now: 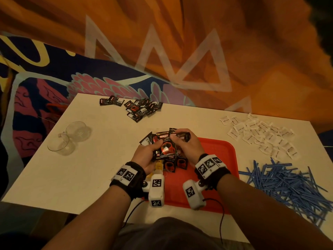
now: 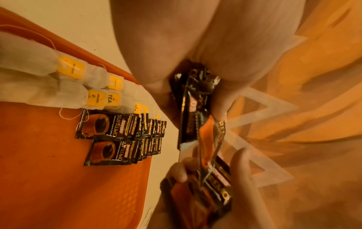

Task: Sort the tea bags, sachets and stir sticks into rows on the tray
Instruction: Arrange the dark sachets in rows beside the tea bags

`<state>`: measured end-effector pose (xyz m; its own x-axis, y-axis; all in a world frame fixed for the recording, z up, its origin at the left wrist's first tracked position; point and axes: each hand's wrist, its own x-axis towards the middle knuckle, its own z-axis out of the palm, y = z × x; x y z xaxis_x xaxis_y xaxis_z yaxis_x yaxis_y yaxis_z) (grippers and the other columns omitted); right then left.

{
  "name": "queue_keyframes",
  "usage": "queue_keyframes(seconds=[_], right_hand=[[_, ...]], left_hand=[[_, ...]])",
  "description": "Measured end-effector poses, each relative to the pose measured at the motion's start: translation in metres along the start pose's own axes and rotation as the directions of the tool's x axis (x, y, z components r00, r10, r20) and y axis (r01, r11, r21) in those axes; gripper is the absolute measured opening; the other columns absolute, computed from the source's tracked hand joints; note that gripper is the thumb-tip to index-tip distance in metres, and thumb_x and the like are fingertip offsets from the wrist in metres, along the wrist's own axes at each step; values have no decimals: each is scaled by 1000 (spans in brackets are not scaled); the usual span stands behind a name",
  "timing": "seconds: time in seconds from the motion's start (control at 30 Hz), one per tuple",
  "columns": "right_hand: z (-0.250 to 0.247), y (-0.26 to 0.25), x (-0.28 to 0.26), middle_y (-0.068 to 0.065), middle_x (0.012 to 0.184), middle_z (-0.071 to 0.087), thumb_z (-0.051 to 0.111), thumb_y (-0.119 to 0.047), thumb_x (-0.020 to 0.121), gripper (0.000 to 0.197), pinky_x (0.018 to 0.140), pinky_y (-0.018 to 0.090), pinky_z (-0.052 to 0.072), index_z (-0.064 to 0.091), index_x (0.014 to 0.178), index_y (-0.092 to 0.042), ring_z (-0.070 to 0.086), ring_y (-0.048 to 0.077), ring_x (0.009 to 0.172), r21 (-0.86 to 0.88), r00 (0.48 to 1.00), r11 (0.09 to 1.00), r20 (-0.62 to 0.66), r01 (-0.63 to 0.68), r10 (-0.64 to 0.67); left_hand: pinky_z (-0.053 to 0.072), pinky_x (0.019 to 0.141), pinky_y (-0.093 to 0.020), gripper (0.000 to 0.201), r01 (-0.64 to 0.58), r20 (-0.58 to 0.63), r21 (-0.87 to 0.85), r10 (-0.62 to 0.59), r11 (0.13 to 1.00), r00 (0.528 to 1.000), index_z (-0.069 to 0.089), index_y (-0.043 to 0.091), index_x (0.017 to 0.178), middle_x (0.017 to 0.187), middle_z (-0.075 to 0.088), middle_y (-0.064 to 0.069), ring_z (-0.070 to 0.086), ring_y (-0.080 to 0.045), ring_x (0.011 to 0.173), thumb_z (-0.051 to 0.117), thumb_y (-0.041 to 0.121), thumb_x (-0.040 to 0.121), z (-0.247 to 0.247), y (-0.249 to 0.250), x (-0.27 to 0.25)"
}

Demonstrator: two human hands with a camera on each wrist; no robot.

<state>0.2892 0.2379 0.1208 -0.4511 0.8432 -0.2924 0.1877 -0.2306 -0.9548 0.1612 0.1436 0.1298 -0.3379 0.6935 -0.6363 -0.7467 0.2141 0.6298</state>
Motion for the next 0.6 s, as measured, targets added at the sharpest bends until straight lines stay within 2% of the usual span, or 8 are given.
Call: queue_keyframes(seconds=[0.1,0.2,0.27,0.33,0.4,0.47,0.53,0.6], right_hand=[[6,2,6,16,112,70,82,-36,75,50,88,49,56,63,116,-15,70,31,98,133,969,975,195,-177,149],[8,1,5,19,112,70,72,-27,86,40,92,52,53,63,118,-6,67,36,104,171,943,959,283,-227,173],[6,2,7,18,110,71,70,-23,89,32,93,53,53,65,115,-7,68,35,103,161,952,964,258,-211,165],[5,2,7,16,105,72,69,-19,89,20,91,54,53,67,107,-9,69,34,99,137,970,977,206,-161,130],[4,1,7,13,99,72,66,-12,91,9,89,53,55,68,100,-11,69,32,94,135,985,985,150,-108,88],[2,1,9,12,100,72,61,-5,93,14,85,47,57,69,100,-14,69,29,92,133,994,990,96,-54,41],[-1,0,10,11,106,70,54,3,93,28,79,40,59,69,104,-18,70,27,90,117,999,993,42,-28,23],[-6,0,12,12,104,69,47,7,94,36,76,43,59,68,106,-19,71,29,86,155,999,987,-11,-50,52]], left_hand=[[61,68,-35,35,-5,64,12,5,1000,998,63,-5,121,104,73,-22,74,-29,88,66,10,89,3,-1,-3],[61,77,-39,35,-13,65,-3,13,1000,998,64,-1,121,110,72,-21,72,-30,94,62,22,94,4,0,-4],[58,83,-38,32,6,67,-13,-5,1000,998,63,-1,123,109,72,-19,72,-28,91,56,18,99,3,1,-3],[56,84,-38,33,8,67,6,-9,1000,998,60,-4,127,105,71,-19,71,-28,88,54,7,96,2,-1,-3],[53,89,-44,33,-24,60,50,21,998,998,59,-5,127,107,70,-21,69,-31,91,54,0,95,2,-4,-3],[52,91,-47,31,-43,41,78,40,996,998,58,-7,126,109,69,-23,68,-34,93,54,-2,96,2,-7,-3],[59,78,-42,29,-60,23,90,59,994,998,58,-8,124,102,70,-21,70,-31,88,54,-3,96,1,-6,-2],[61,67,-36,26,-64,18,90,63,994,998,59,-6,121,98,72,-19,72,-29,84,54,-4,96,-2,-4,-1]])
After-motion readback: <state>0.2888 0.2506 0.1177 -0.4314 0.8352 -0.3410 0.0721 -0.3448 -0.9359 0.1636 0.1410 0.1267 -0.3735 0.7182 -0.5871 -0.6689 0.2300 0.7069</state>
